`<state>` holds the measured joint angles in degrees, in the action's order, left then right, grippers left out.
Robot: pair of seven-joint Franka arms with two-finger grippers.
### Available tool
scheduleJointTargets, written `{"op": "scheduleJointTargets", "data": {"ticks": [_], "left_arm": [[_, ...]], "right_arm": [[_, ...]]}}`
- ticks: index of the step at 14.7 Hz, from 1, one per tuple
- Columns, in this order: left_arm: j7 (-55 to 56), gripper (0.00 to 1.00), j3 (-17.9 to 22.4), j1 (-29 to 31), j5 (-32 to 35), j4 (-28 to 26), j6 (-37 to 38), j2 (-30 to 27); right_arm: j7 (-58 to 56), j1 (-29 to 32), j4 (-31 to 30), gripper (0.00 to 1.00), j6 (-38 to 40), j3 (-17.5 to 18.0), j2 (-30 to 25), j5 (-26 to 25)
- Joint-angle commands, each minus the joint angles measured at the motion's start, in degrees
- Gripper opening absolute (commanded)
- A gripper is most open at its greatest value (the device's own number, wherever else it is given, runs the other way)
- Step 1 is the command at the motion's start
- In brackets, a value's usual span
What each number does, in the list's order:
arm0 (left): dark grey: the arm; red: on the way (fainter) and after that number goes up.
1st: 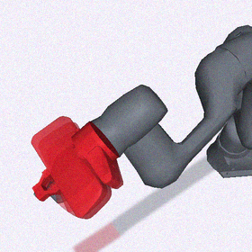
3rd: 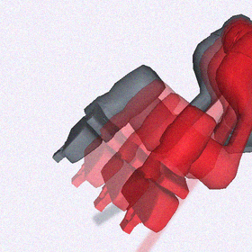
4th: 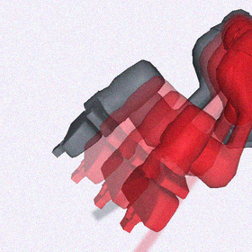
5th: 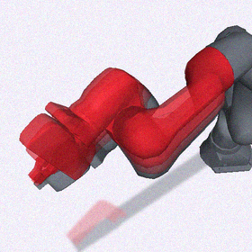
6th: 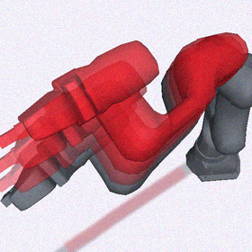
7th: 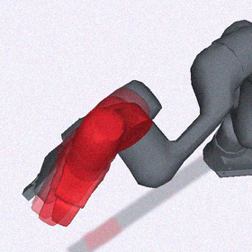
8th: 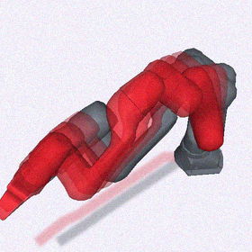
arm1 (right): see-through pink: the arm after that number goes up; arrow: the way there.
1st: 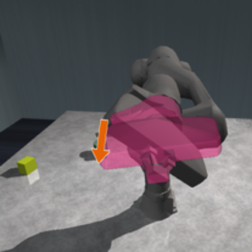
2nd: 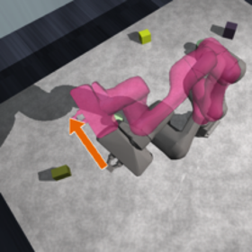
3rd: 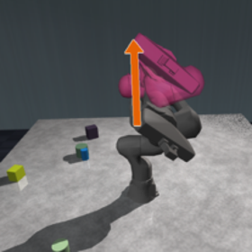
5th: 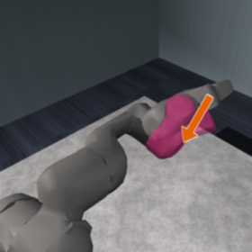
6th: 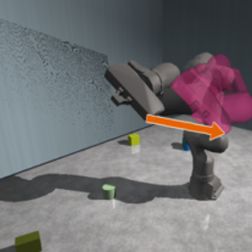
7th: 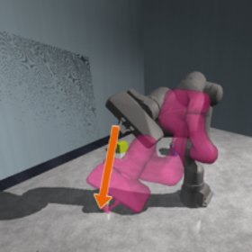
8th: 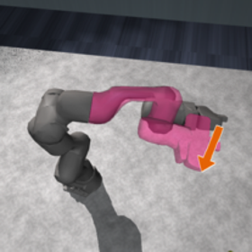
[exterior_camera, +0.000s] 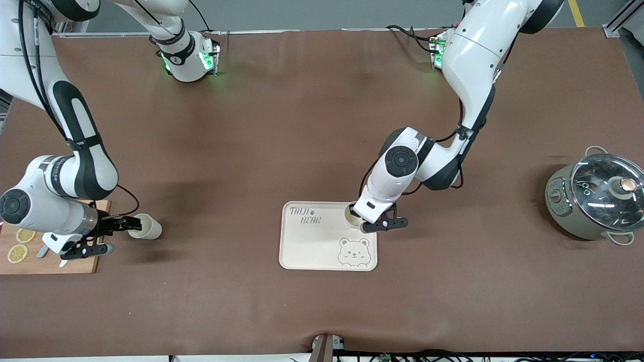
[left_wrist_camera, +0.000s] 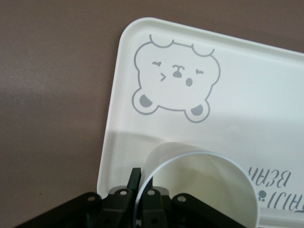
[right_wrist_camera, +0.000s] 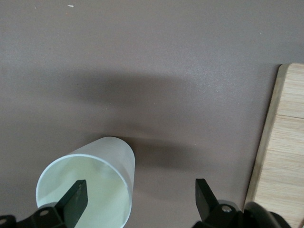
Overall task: Place white IKEA cup upright on tray with both arms
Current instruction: 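Lower the cup upright onto the tray and open the left gripper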
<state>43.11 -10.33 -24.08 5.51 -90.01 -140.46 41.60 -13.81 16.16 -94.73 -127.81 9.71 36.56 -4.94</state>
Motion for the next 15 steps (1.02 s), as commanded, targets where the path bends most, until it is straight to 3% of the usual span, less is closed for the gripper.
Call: {"op": "scheduleJointTargets", "data": {"ticks": [1, 4, 15], "left_arm": [[1.62, 0.00, 0.58, -0.79, 2.31, 3.08, 1.25, 2.00], [1.71, 0.00, 0.66, -0.70, 3.11, 3.08, 1.25, 2.70], [1.97, 0.00, 2.15, -2.02, 3.89, 3.17, 0.54, 4.28]], "right_arm": [[-0.52, 0.81, -1.24, 1.00, -1.29, 0.58, -0.26, -0.95], [-0.78, 0.81, -4.40, 1.00, -5.16, 0.58, -0.96, -0.95], [-2.10, 1.24, -6.69, 1.00, -6.56, 0.67, -2.55, -0.86]]}}
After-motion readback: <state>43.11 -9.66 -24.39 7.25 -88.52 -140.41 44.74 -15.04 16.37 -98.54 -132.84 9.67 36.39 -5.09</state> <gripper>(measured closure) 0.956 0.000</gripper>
